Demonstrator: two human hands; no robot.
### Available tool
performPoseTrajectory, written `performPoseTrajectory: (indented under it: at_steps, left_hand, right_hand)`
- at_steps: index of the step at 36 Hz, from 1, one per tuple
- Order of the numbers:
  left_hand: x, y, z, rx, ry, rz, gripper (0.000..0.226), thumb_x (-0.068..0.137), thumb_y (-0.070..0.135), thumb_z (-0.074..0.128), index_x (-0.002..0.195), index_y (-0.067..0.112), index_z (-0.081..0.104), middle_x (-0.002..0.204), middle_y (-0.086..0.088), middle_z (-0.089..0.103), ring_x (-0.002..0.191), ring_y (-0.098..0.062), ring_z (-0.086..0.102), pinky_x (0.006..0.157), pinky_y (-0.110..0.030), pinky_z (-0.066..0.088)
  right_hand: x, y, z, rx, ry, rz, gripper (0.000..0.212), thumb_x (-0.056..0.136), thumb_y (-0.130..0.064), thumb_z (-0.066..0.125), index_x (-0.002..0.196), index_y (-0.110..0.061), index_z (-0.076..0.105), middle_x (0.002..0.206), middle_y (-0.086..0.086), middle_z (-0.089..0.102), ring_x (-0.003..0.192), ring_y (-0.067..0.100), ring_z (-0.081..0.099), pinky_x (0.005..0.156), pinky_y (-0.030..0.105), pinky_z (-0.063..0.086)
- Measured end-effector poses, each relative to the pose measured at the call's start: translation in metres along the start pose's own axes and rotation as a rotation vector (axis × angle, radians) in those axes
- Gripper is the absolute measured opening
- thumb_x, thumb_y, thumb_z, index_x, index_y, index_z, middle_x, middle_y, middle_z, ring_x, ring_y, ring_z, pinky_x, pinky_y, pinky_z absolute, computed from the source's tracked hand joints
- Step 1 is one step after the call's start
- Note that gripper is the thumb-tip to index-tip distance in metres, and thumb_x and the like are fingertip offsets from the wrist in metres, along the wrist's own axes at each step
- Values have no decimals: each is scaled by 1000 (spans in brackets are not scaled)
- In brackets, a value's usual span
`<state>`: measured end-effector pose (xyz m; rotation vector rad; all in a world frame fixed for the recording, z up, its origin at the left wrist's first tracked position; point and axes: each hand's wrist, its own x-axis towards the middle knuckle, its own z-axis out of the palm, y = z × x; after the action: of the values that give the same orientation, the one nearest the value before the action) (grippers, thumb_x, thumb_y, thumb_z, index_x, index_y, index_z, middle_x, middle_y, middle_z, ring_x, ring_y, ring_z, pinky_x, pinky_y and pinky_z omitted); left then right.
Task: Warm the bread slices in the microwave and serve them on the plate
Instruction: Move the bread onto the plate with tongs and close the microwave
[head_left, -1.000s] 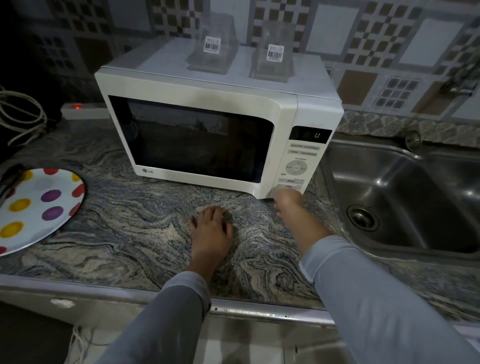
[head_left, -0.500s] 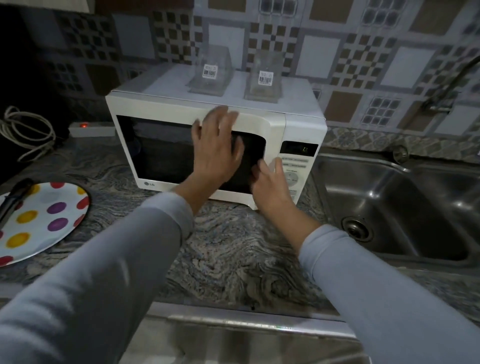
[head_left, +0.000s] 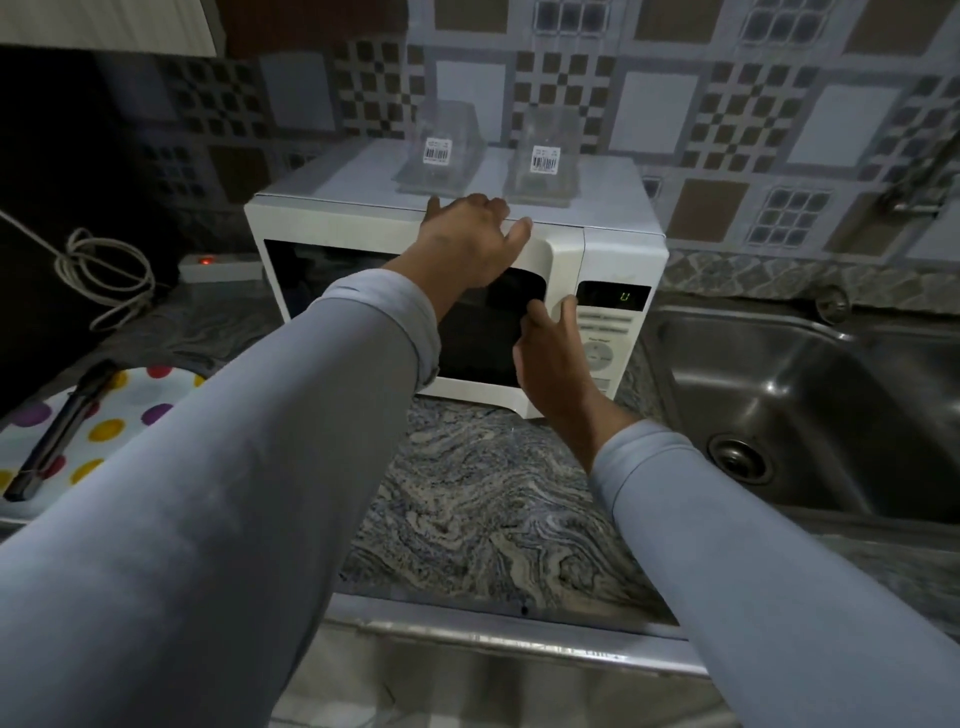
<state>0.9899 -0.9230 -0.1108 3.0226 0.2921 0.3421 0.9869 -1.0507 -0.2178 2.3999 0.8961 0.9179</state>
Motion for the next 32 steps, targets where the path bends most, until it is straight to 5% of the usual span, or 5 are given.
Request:
performPoseTrajectory:
  at_steps: [5,14,17,22,32]
  left_hand:
    - [-4,5,-3,9,-4,-7,52,100,44,23,139,15,40,143,-12,42,136,-27,34,116,-52,10]
    - [-9,4,2,7,-41,-22,62,98,49,14,149,16,24,156,-6,26,145,-24,22,117,-56,2]
    - [-25,-1,1,28,-6,-13,59,99,45,14,150,17,20,159,-2,18,148,-21,11,115,-60,-2]
    - [-59,-13,-8,-12,-15,6,56,99,36,20,151,15,19,160,-3,12,149,-22,2,114,-62,-3]
    - [-144,-73,-26,-196,-32,6,57,102,35,21,152,10,8,161,-5,2,148,-26,-11,117,-55,3]
  right_hand:
    - [-1,-2,-1,7,16,0,7,63,-26,75,64,-19,76,77,2,65,87,21,57,88,45,36]
    - [-34,-31,-29,-14,-141,-34,26,86,-31,57,104,-22,73,118,1,59,117,21,44,103,50,33]
    - [-43,-31,-37,105,72,36,17,66,-28,75,82,-21,75,105,4,65,105,23,53,93,51,38]
    - [-48,-28,-66,381,457,146,52,69,-28,54,119,-18,48,133,9,43,125,26,35,103,57,28]
    - [-78,-81,-146,735,466,315,42,90,-28,43,121,-3,56,125,16,56,118,25,44,96,39,37]
